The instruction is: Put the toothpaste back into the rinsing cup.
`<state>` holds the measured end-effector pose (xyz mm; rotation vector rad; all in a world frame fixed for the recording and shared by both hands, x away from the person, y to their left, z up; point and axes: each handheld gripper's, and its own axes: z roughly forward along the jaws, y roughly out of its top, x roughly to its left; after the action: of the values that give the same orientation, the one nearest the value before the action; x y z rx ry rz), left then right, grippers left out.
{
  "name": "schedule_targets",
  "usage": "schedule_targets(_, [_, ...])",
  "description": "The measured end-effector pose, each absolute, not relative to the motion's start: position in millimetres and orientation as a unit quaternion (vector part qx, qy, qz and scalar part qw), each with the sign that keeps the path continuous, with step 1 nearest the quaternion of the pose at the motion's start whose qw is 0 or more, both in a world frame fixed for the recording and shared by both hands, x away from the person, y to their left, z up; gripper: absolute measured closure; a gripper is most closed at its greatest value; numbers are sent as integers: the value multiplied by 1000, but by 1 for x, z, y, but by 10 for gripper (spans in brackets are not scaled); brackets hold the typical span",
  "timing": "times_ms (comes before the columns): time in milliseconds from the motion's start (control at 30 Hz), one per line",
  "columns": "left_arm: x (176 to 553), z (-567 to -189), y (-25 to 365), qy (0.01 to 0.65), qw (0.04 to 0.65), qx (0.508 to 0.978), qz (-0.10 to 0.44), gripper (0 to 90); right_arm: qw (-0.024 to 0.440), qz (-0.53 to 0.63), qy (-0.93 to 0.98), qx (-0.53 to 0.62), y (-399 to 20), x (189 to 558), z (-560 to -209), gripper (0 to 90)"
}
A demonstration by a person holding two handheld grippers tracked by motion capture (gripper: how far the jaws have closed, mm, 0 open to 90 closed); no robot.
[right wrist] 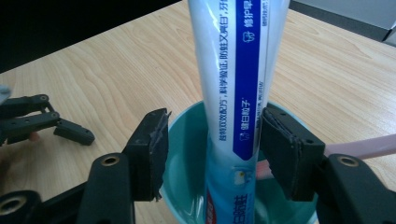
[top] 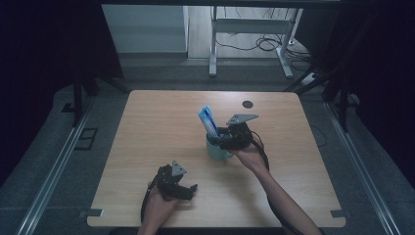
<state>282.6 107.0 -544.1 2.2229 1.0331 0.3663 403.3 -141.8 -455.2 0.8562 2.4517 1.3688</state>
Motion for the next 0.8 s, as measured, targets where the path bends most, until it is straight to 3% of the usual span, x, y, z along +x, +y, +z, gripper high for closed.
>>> schedule_targets(800, [283,-544,107,393,325,849,141,19,103,455,840,276,-153,388,-447,314])
